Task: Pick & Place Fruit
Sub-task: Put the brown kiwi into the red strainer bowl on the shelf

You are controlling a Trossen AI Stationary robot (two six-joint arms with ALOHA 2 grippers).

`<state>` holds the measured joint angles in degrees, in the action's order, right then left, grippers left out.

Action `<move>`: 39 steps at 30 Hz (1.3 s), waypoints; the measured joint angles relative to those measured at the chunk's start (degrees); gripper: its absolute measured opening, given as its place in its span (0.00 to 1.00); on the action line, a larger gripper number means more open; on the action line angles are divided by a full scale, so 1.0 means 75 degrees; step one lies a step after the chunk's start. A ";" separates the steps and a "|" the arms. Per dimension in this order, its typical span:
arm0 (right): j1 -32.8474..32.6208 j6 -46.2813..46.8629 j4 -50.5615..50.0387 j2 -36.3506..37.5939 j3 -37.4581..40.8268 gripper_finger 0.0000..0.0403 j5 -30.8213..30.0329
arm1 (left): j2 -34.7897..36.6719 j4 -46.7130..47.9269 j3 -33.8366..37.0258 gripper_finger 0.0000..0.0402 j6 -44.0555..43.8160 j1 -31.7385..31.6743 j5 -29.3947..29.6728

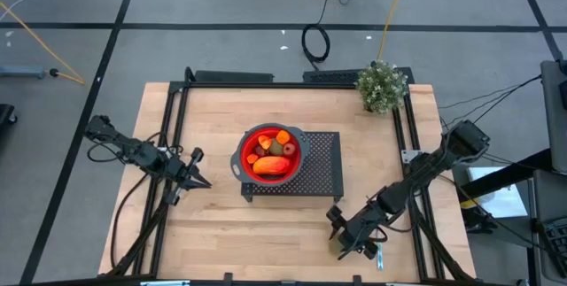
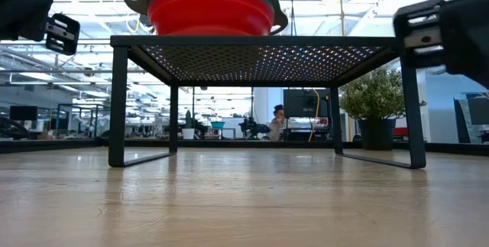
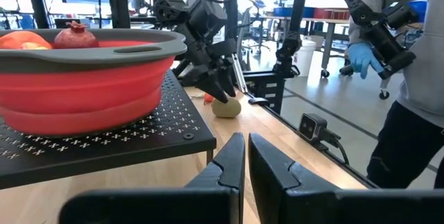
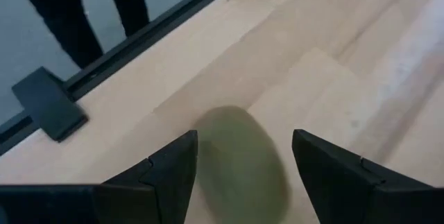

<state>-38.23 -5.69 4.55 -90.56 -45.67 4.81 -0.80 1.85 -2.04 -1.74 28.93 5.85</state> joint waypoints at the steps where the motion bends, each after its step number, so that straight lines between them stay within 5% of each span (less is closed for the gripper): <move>1: -0.0012 -0.0012 0.0013 -0.0060 0.0000 0.57 0.0042 | 0.0000 0.0002 0.0000 0.05 0.0000 0.0000 0.0003; 16: -0.0039 -0.0155 0.0192 -0.0787 -0.0010 0.57 0.0193 | -0.0047 0.0011 0.0003 0.05 0.0000 0.0000 -0.0003; 39: -0.0068 -0.0130 0.0167 -0.0367 -0.0637 0.53 0.0127 | -0.0044 0.0008 0.0009 0.05 -0.0001 0.0000 -0.0003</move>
<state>-38.74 -6.67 5.80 -93.31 -50.45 5.76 -1.13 1.91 -1.98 -1.75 28.93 5.82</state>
